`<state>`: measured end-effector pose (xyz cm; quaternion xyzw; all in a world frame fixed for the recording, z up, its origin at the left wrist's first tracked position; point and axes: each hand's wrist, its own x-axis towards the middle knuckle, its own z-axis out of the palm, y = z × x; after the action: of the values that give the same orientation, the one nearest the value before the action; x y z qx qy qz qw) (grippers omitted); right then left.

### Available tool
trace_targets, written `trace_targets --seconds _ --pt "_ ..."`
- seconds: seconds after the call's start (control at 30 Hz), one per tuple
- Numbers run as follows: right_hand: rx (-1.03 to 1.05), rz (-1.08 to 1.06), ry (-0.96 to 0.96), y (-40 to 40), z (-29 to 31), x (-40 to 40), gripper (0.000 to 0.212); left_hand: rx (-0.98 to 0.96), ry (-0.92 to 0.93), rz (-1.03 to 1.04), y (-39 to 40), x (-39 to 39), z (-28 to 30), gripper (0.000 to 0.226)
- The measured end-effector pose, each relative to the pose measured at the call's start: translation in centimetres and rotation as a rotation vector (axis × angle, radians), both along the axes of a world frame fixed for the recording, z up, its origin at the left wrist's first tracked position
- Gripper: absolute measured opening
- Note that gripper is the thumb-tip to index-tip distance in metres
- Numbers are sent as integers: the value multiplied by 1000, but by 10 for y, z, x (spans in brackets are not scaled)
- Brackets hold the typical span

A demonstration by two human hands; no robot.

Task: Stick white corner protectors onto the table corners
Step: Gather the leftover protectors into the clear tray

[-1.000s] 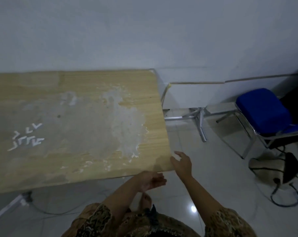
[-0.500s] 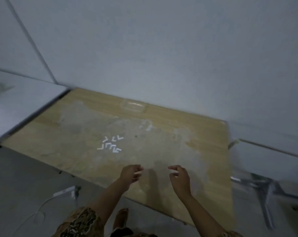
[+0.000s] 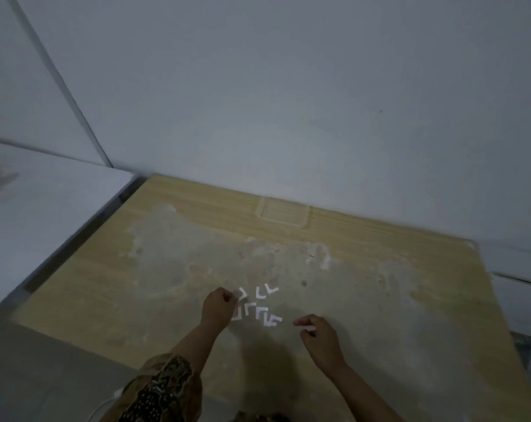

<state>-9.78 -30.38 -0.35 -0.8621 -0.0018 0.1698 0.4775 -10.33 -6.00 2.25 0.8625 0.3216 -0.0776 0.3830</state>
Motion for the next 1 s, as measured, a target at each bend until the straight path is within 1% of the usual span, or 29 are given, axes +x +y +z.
trace_targets --seconds 0.13,0.27,0.4,0.43,0.57,0.63,0.73,0.83,0.9,1.0 --pt "-54 -56 35 24 -4 -6 28 -13 71 -142 15 21 -16 13" --pt "-78 -102 35 36 -3 -5 29 10 96 -209 21 43 -27 22" --pt "-117 -106 44 42 -1 2 30 60 163 -276 21 56 -26 37" --pt "-128 -109 41 44 0 6 30 64 173 -292 21 58 -25 37" --pt "-191 -69 21 60 0 25 26 63 160 -338 24 62 -32 17" --pt "-233 -37 15 71 1 37 24 52 132 -347 27 62 -35 12" --pt "-299 66 -35 89 3 60 31 -16 49 -304 34 59 -36 9" --pt "-343 194 -66 106 5 79 38 -107 -8 -276 43 53 -38 17" --pt "-389 243 -63 113 0 87 39 -157 -7 -206 48 49 -40 18" --pt "-444 298 -54 116 -7 88 39 -355 6 -90 51 41 -36 8"
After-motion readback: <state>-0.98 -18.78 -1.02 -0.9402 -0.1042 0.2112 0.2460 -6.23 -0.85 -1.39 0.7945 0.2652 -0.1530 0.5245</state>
